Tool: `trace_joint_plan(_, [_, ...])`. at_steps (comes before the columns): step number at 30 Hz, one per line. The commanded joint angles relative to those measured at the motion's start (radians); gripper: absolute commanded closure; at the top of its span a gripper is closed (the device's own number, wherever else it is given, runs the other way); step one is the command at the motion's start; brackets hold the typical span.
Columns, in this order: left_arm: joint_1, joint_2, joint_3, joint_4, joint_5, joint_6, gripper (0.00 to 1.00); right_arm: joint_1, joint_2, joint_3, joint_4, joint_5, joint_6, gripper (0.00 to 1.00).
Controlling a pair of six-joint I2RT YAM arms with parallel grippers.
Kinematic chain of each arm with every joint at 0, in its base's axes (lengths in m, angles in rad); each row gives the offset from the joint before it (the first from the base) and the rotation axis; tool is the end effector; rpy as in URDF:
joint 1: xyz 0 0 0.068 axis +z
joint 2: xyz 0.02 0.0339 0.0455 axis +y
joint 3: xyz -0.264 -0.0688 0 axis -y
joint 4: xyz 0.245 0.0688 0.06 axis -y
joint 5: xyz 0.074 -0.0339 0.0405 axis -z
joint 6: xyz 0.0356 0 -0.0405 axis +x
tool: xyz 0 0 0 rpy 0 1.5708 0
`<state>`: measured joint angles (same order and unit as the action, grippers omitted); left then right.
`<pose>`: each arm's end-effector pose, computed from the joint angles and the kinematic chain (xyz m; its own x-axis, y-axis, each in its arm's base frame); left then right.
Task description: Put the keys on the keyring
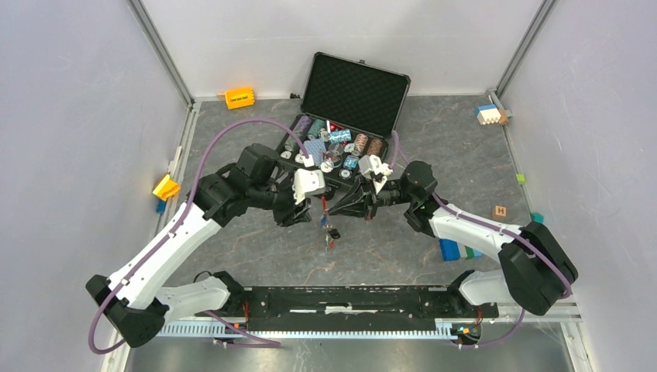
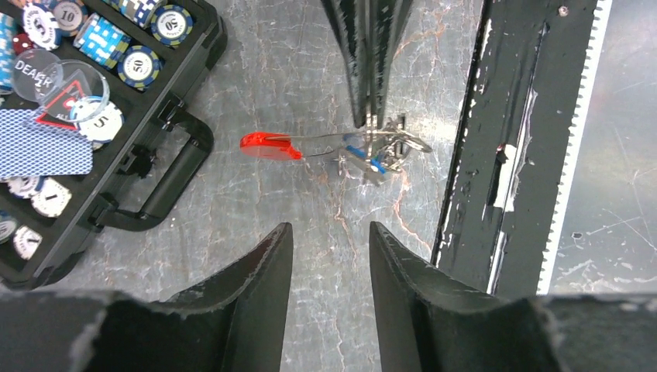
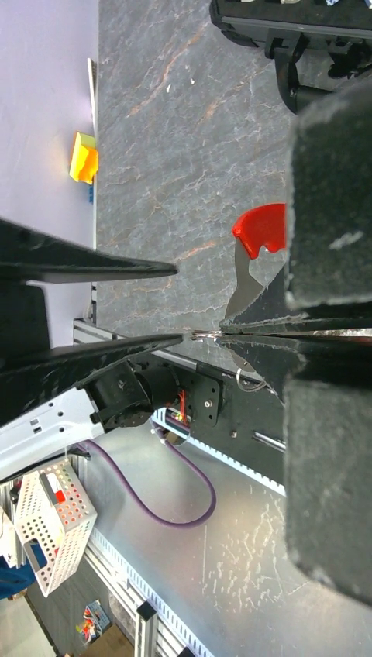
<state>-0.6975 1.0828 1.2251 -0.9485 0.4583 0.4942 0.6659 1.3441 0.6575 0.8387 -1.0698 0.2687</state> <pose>0.1459 -0.1428 0.3644 -0.1024 0.6408 -0.7609 0.9761 0.2121 0.0473 0.1995 0.1964 0.2756 -0.1449 0.0483 -0.9883 -0.9750 -0.1771 0.1343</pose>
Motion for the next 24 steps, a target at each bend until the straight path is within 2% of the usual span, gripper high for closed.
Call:
trace_joint_plan(1, [0.06,-0.028,-0.078,0.209,0.182,0.028,0.53,-0.008,-0.038,-0.005,0.108,-0.029,0.031,1.0])
trace_joint_plan(9, [0.075,-0.032,-0.143,0.303,0.39,0.047,0.53,-0.015,-0.047,-0.009,0.112,-0.03,0.029,1.0])
trace_joint_plan(13, [0.075,-0.018,-0.153,0.298,0.423,0.061,0.56,-0.017,-0.048,-0.009,0.11,-0.023,0.029,1.0])
trace_joint_plan(18, [0.075,-0.001,-0.151,0.285,0.427,0.071,0.7,-0.02,-0.045,-0.007,0.108,-0.022,0.028,1.0])
trace_joint_plan(24, [0.075,0.017,-0.153,0.26,0.412,0.084,0.83,-0.025,-0.048,-0.007,0.099,-0.018,0.02,1.0])
